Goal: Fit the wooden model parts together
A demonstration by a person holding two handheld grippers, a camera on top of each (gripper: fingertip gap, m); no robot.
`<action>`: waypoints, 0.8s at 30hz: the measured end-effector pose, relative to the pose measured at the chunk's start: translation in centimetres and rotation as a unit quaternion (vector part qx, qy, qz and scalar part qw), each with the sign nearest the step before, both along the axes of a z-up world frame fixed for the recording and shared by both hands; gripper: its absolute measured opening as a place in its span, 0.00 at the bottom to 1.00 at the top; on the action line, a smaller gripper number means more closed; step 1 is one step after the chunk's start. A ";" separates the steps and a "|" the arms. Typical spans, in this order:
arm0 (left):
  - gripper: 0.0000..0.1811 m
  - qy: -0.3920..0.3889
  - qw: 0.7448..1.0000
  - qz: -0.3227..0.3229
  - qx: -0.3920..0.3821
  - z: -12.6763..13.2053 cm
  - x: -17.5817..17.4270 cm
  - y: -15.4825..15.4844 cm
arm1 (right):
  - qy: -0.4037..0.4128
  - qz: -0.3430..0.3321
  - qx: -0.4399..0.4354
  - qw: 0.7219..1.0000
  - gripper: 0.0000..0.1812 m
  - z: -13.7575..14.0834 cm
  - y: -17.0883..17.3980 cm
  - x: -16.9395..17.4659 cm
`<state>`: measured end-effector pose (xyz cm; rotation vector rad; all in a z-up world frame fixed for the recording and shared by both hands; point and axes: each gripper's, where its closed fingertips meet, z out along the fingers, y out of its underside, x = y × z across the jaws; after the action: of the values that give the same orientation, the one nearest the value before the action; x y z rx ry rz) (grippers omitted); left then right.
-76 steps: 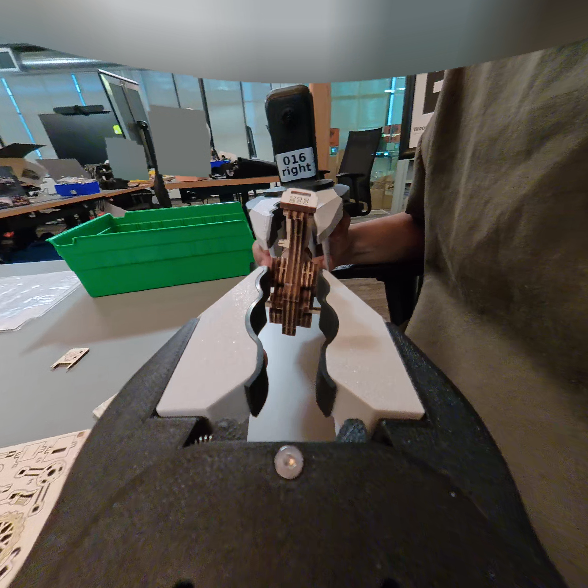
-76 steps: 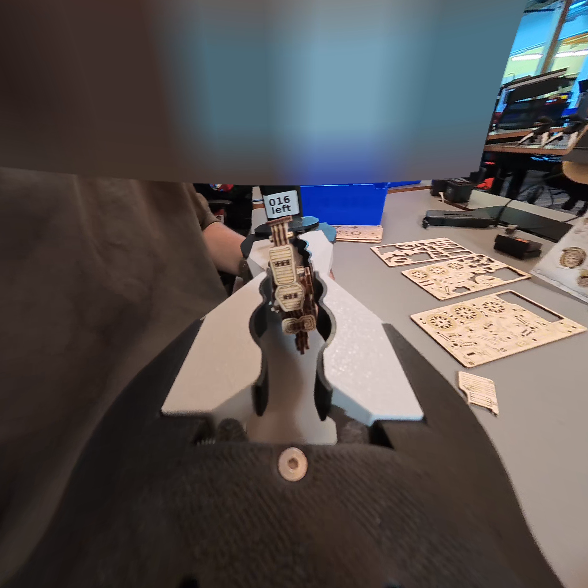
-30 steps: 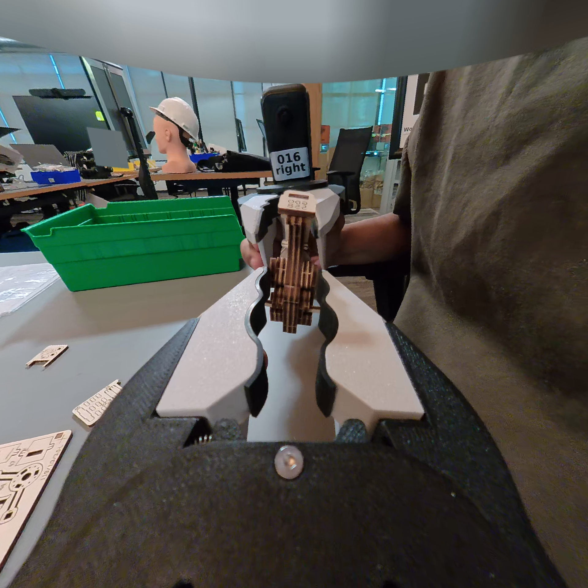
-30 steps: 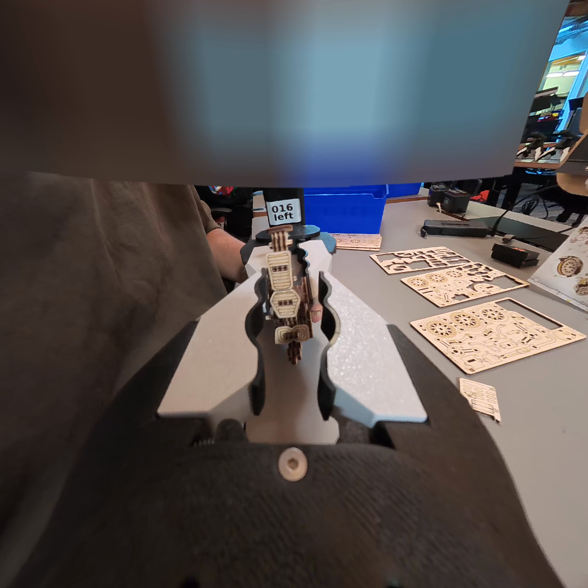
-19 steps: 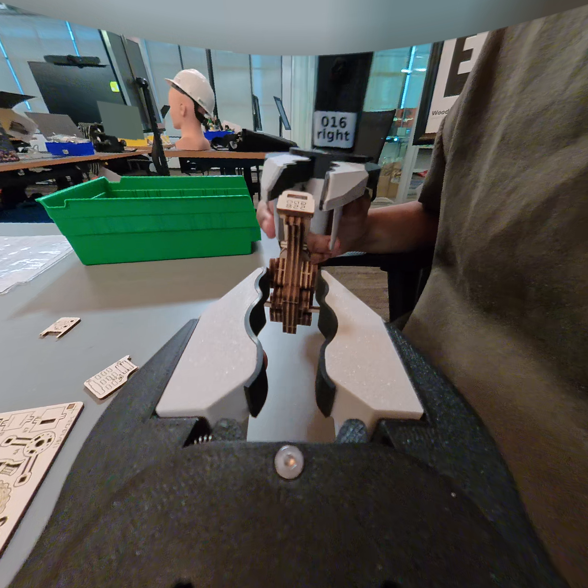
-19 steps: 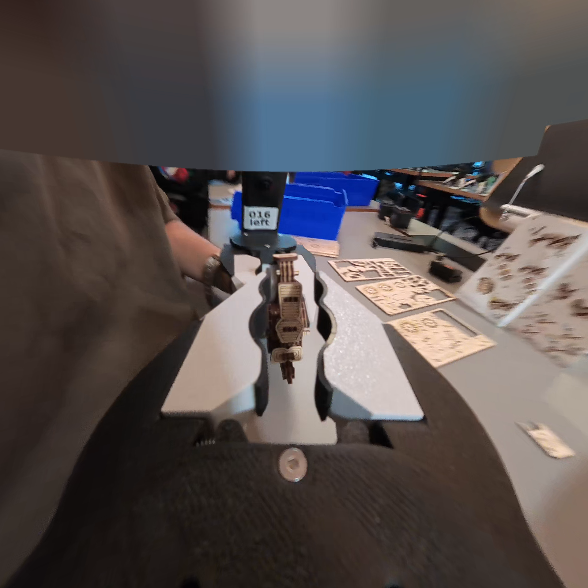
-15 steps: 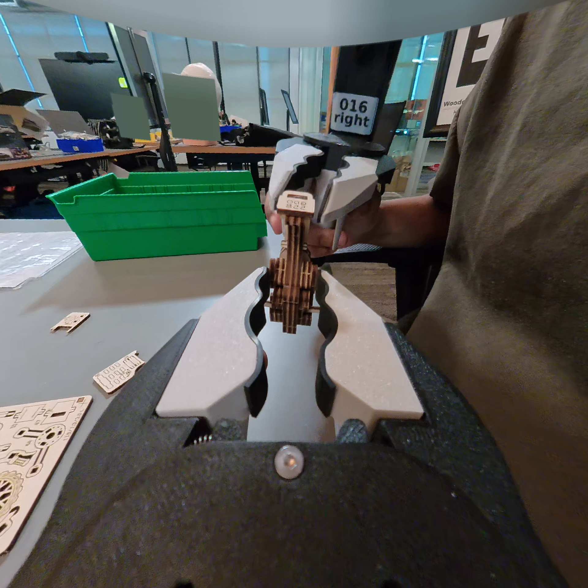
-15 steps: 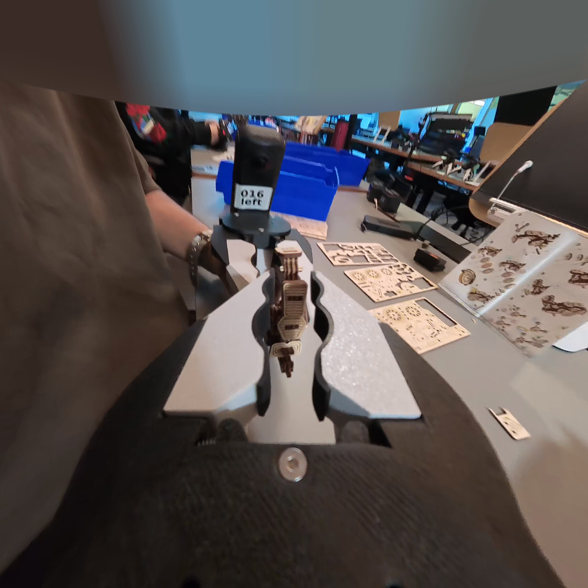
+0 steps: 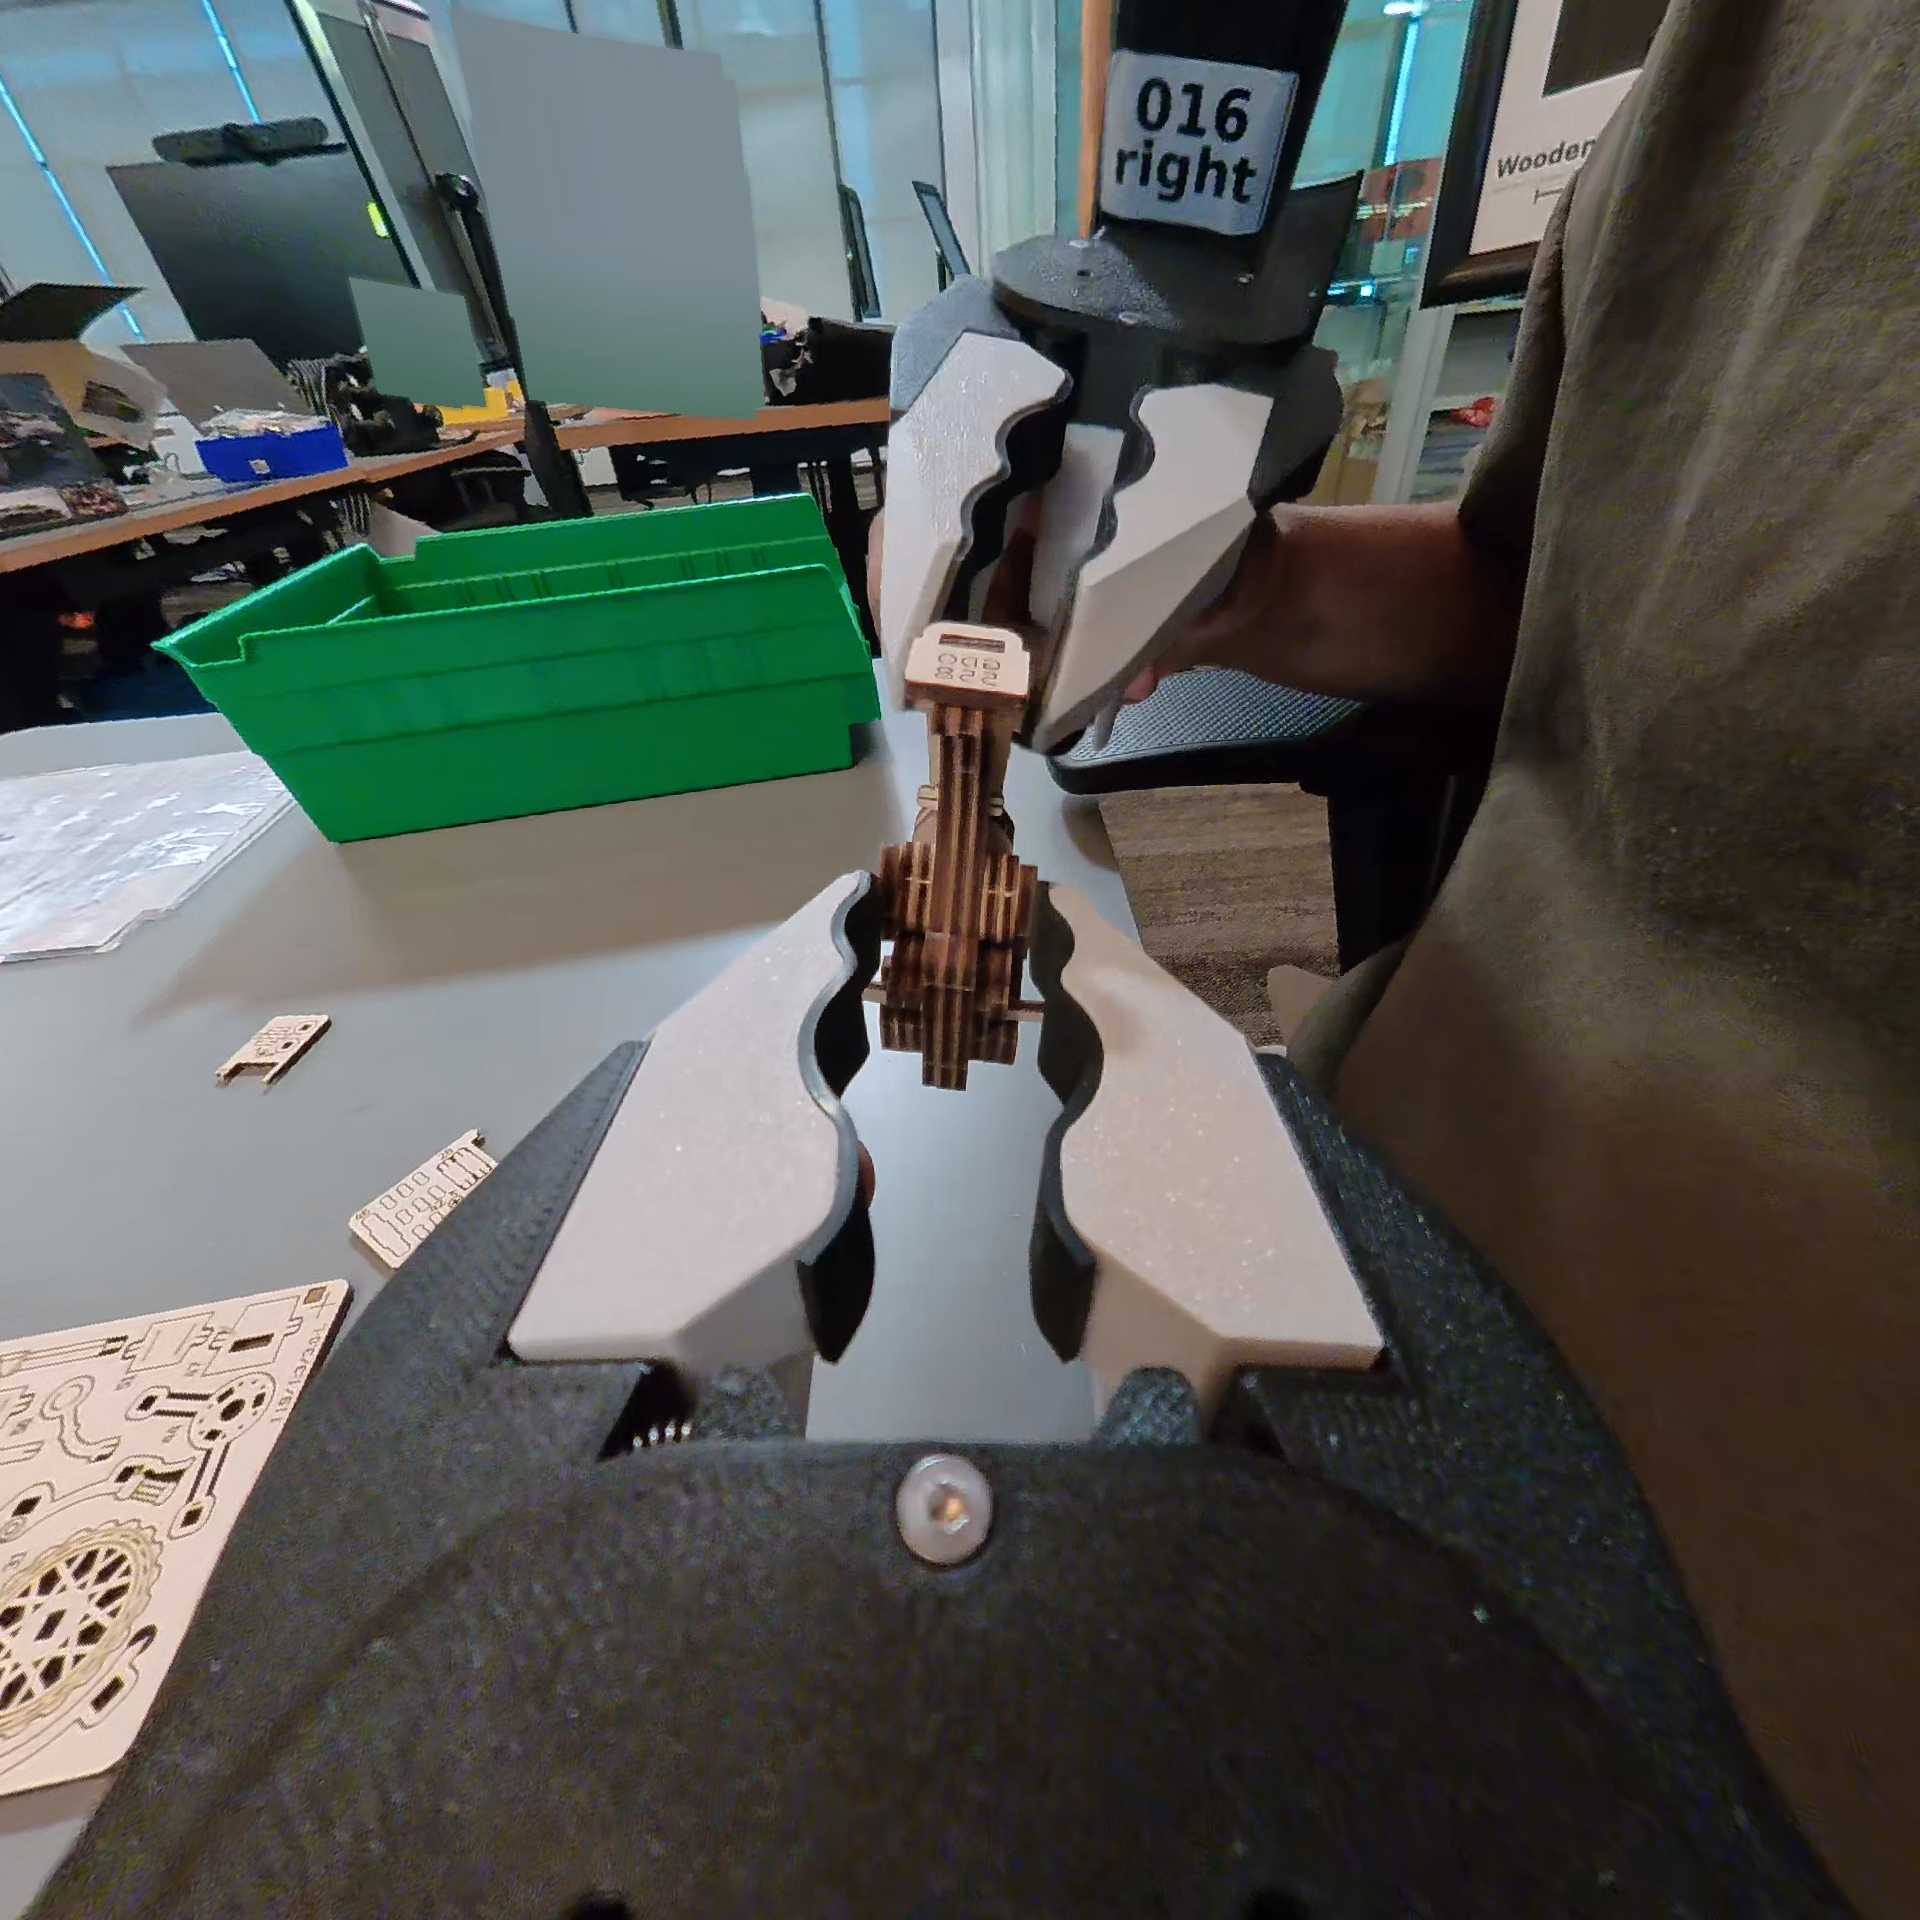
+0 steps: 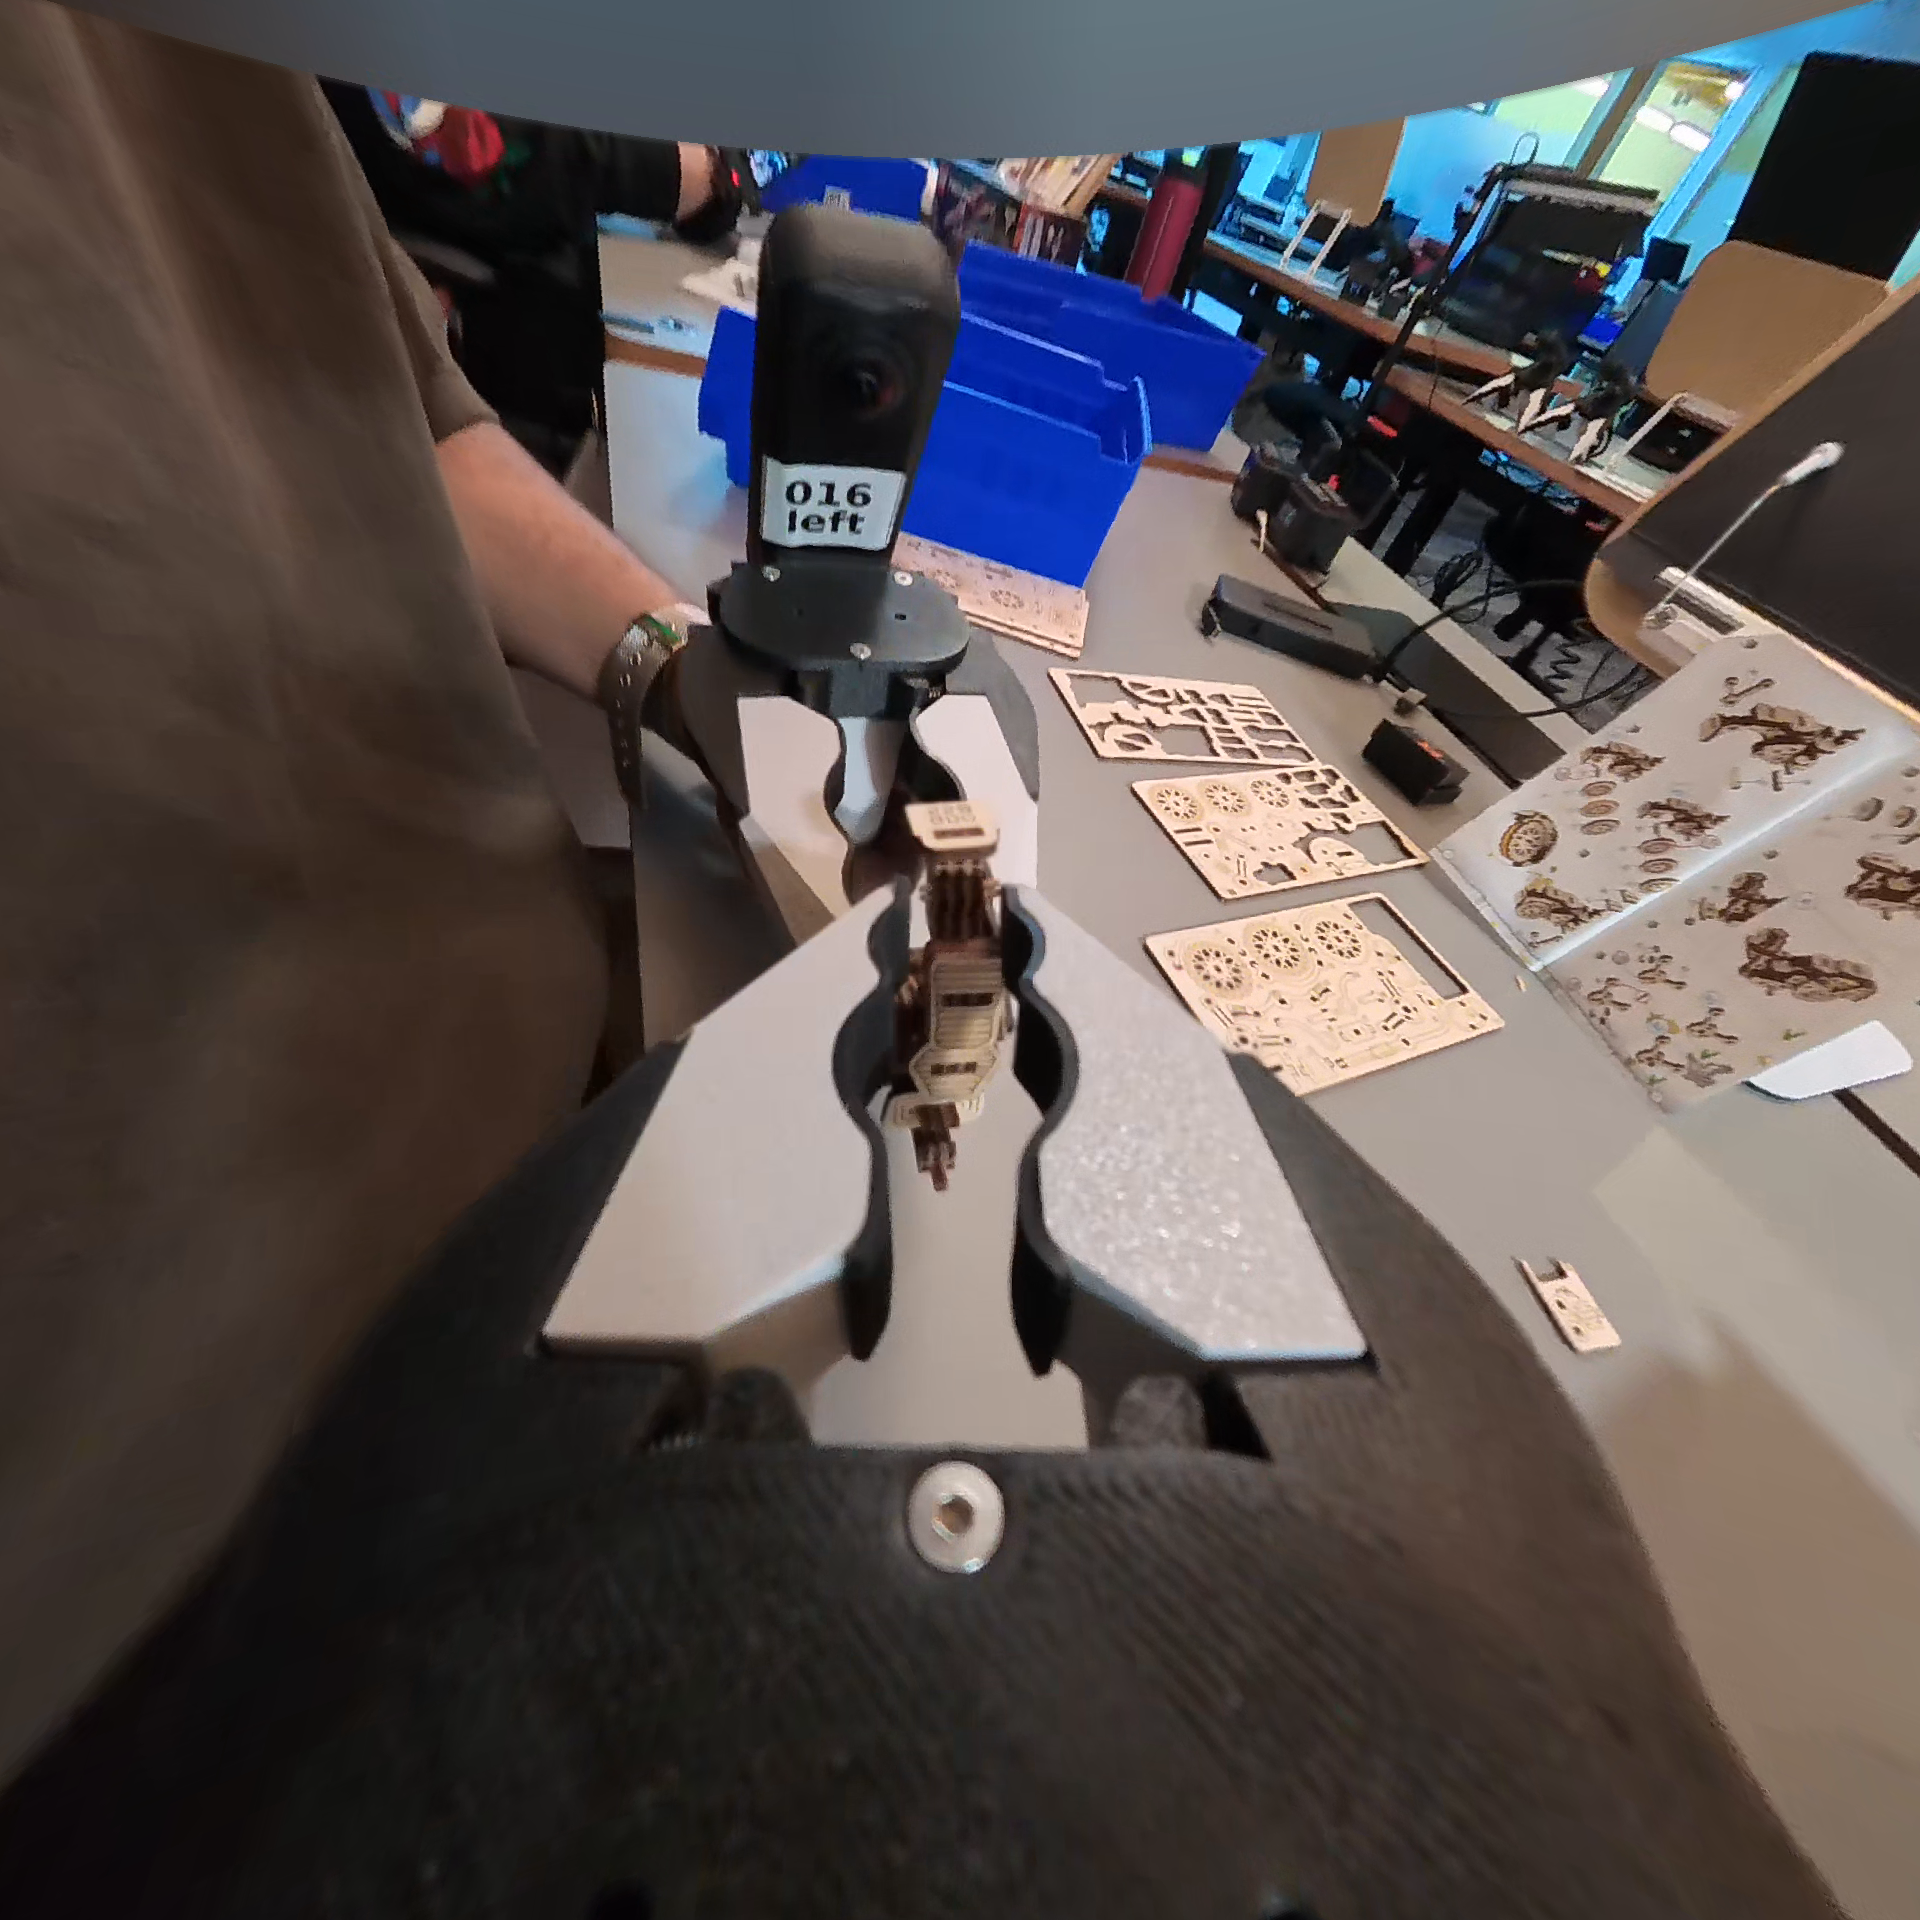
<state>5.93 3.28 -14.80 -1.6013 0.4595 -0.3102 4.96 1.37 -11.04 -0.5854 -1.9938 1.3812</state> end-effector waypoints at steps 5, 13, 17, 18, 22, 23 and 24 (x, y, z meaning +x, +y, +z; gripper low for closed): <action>0.14 0.000 1.000 0.000 0.002 0.0 0.0 0.0 | 0.009 -0.009 0.009 1.000 0.11 -0.1 0.3 -0.1; 0.14 -0.066 0.998 -0.010 0.013 1.2 -0.4 -0.3 | -0.040 0.008 -0.056 0.998 0.14 -1.1 1.6 -0.2; 0.14 -0.099 0.995 -0.021 0.020 1.9 -0.4 -0.5 | -0.063 0.023 -0.064 0.996 0.14 -1.9 1.4 0.0; 0.14 -0.109 0.994 -0.023 0.022 2.0 -0.5 -0.5 | -0.069 0.027 -0.063 0.995 0.14 -2.1 1.3 0.1; 0.14 -0.158 0.986 -0.033 0.036 3.1 -0.8 -0.8 | -0.096 0.036 -0.059 0.993 0.15 -3.3 0.9 0.0; 0.14 -0.171 0.984 -0.034 0.040 3.3 -1.0 -0.8 | -0.102 0.035 -0.056 0.993 0.15 -3.6 0.8 -0.1; 0.14 -0.182 0.982 -0.035 0.043 3.6 -1.1 -0.9 | -0.106 0.035 -0.056 0.992 0.15 -3.8 0.8 -0.1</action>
<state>4.78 2.39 -11.21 -1.4061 0.2427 -0.6171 4.85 2.14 -14.86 -0.7452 -2.1311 1.5364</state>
